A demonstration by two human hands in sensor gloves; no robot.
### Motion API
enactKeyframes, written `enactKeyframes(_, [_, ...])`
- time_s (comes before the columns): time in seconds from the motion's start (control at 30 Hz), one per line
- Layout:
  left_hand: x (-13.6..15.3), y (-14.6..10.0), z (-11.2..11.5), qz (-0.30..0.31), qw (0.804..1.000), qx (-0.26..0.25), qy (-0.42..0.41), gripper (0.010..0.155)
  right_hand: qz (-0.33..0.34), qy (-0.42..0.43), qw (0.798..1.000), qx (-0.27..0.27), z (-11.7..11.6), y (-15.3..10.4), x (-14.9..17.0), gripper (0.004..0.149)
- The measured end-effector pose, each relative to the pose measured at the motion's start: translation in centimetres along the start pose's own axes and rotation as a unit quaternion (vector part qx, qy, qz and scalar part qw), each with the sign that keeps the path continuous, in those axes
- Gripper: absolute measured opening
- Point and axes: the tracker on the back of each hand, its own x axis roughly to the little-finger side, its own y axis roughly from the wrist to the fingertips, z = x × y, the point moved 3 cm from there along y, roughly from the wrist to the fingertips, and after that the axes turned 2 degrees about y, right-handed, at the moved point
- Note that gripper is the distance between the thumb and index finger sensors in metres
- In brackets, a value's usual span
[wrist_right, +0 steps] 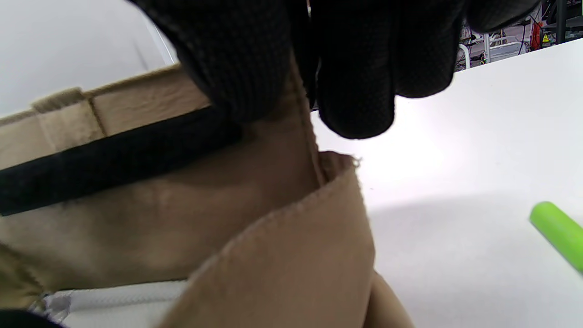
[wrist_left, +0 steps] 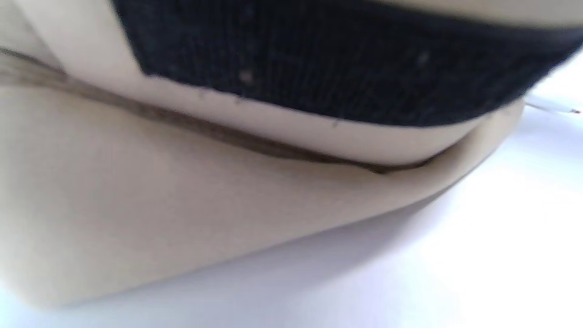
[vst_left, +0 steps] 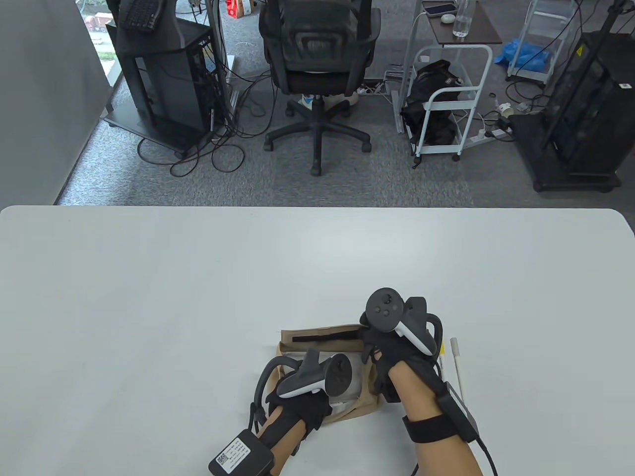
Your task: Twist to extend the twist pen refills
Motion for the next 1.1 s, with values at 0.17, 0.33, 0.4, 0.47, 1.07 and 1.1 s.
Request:
enactKeyframes(0.17, [-0.7,0.0,0.0,0.0,0.999,-0.026,0.045,0.064,-0.002,-0.003,1.0,0.002,0.0,-0.1,0.0,0.045])
enactKeyframes(0.33, [-2.2,-0.4,0.1,0.023,0.993,-0.043,0.104,0.055,-0.003,-0.009,1.0,0.005,0.0,-0.1,0.0,0.045])
enactKeyframes(0.4, [-2.6,-0.5,0.1,0.03,0.991,-0.049,0.125,0.054,-0.003,-0.011,1.0,0.007,0.0,-0.1,0.0,0.045])
enactKeyframes(0.47, [-3.0,-0.6,0.2,0.036,0.988,-0.051,0.141,0.053,-0.003,-0.012,1.0,0.007,0.0,-0.1,0.0,0.045])
enactKeyframes(1.07, [-1.7,0.0,0.6,0.01,0.995,-0.012,0.095,0.061,-0.008,-0.015,1.0,0.01,-0.2,-0.3,0.1,0.045])
enactKeyframes(1.1, [-2.2,-0.1,0.5,0.022,0.992,-0.019,0.12,0.059,-0.009,-0.017,1.0,0.011,-0.2,-0.3,0.1,0.045])
